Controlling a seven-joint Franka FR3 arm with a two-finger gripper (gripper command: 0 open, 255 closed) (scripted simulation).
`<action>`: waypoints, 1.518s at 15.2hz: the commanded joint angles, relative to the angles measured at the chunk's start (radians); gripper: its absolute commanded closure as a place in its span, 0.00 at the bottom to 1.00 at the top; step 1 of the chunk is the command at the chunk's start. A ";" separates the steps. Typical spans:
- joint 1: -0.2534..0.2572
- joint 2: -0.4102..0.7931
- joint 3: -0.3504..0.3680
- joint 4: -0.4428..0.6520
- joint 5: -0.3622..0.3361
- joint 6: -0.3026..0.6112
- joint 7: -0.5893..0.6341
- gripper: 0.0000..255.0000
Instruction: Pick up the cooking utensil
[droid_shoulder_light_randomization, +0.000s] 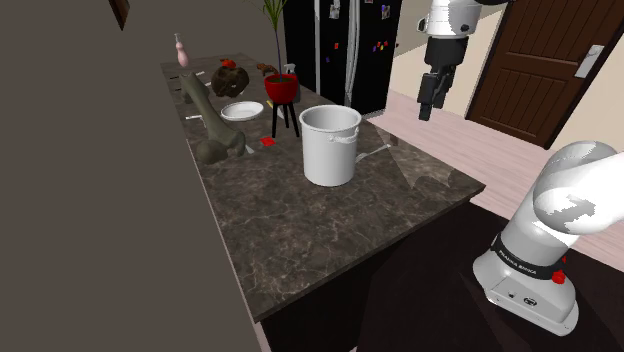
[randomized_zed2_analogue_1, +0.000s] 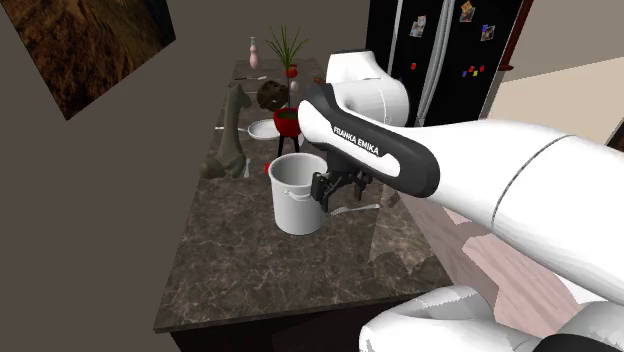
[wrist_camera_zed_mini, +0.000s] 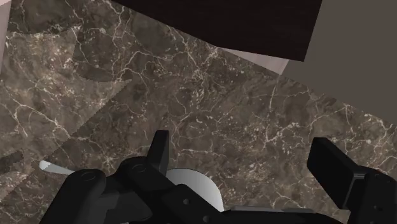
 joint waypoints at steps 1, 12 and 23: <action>0.000 0.000 0.000 0.000 0.000 0.000 0.000 0.00; -0.001 0.438 0.082 0.220 -0.008 0.219 0.077 0.00; 0.013 0.885 0.133 0.598 -0.095 0.279 0.174 0.00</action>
